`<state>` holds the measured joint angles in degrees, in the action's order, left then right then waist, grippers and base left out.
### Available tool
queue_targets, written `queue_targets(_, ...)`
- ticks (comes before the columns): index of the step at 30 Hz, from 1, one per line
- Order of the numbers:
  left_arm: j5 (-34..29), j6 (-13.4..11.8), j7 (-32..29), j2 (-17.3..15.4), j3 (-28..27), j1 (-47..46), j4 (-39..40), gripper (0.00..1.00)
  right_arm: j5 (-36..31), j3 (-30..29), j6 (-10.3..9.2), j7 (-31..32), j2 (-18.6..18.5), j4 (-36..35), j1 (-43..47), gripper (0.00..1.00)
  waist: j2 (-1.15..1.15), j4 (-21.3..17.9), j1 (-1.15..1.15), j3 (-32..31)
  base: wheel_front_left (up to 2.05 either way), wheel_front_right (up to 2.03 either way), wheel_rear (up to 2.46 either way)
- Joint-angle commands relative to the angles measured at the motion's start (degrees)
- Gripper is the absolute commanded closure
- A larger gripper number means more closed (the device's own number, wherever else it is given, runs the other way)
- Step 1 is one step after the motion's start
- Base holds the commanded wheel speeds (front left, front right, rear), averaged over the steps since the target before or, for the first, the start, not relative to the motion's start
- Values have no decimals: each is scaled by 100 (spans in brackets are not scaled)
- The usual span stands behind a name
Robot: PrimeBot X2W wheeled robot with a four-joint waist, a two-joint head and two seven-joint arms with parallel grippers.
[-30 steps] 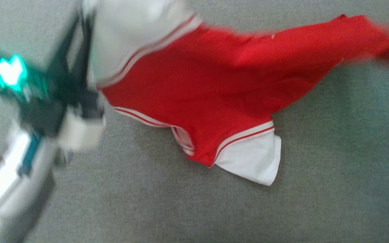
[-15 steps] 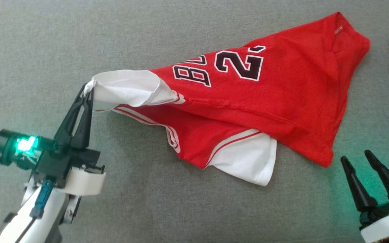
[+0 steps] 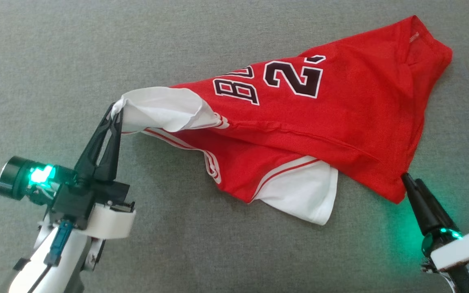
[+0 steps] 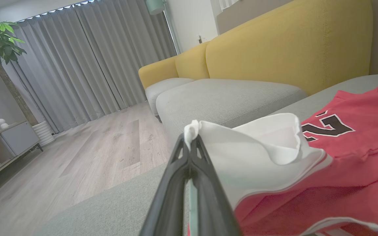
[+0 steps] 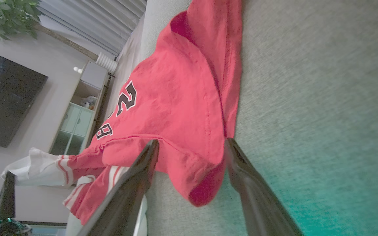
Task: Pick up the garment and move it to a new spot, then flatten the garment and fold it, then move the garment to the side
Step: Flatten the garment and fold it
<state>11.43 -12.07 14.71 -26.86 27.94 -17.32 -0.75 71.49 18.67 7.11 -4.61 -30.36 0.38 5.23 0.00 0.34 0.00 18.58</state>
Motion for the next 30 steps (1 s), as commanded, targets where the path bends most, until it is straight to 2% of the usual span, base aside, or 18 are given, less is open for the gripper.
queue_targets(1, -64, 15, 29, -113, -284, -197, 140, 100, 223, 101, 37, 60, -108, -124, -69, 0, 0, 19, 0, 5, 0, 0, 0)
queue_targets(6, -126, 101, 29, -59, -348, -203, 96, 100, 751, 193, 37, 231, -159, -172, -81, 0, 0, 67, 0, 20, 0, 0, 0)
queue_targets(11, -187, 136, 29, -22, -437, -176, 101, 100, 903, 212, 37, 174, -276, -244, 15, 1, 0, 74, 0, 43, 0, 0, 0)
queue_targets(12, -195, 139, 29, -13, -455, -167, 102, 100, 910, 227, 37, 159, -290, -247, 23, 7, 0, 72, 0, 46, 0, 0, 0)
queue_targets(14, -211, 151, 29, 6, -481, -150, 99, 100, 877, 292, 37, 163, -338, -227, 23, 29, 0, 74, 0, 54, 0, 0, 0)
queue_targets(17, -236, 176, 29, 35, -511, -141, 100, 100, 829, 392, 37, 160, -391, -215, -4, 41, 0, 81, 0, 66, 0, 0, 0)
queue_targets(19, -252, 198, 29, 48, -531, -145, 98, 100, 786, 444, 37, 131, -423, -195, -28, 66, 0, 88, 0, 71, 0, 0, 0)
queue_targets(20, -260, 209, 29, 54, -540, -148, 97, 100, 730, 466, 37, 109, -458, -173, -46, 89, 0, 93, 0, 69, 0, 0, 0)
queue_targets(21, -267, 219, 29, 58, -551, -152, 95, 100, 626, 490, 37, 69, -511, -148, -72, 100, 0, 98, 0, 64, 0, 0, 0)
queue_targets(30, -417, 372, 29, -33, -667, -260, 277, 100, -865, 201, 37, -899, -1140, 2, -433, 100, 0, 47, 0, -276, 0, 0, 0)
